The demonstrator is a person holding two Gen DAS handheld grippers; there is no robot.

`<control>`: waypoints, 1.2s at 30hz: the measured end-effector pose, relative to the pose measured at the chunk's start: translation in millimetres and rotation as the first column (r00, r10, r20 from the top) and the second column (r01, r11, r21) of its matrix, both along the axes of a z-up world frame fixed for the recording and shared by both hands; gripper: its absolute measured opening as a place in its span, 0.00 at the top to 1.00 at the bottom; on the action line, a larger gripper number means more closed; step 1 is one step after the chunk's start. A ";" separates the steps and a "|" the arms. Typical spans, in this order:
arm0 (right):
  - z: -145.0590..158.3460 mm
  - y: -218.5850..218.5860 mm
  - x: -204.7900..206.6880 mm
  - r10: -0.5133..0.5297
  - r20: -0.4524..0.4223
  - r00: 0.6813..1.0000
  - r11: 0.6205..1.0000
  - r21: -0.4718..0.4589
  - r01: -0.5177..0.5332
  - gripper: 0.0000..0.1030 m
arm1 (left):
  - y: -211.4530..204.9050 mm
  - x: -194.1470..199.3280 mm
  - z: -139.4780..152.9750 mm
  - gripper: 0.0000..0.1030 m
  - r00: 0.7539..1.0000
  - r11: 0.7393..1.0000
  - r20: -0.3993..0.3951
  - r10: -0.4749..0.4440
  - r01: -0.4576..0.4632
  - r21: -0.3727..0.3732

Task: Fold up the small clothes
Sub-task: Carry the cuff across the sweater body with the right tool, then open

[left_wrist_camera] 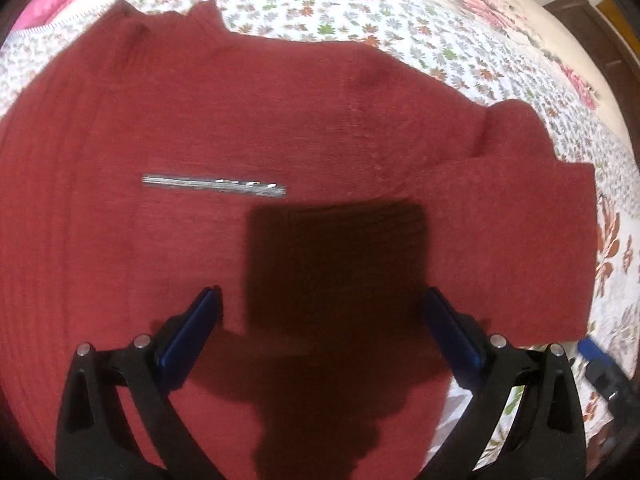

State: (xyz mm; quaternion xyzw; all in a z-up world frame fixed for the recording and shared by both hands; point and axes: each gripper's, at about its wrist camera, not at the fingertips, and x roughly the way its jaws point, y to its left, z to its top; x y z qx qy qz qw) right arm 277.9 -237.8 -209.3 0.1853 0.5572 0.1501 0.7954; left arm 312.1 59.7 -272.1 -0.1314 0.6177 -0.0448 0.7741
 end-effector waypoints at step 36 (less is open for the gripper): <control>-56.3 149.9 65.6 0.069 -0.122 0.990 0.997 0.032 -0.066 0.62 | 225.0 -26.5 61.7 0.79 0.964 0.972 0.203 0.172 -0.200 0.123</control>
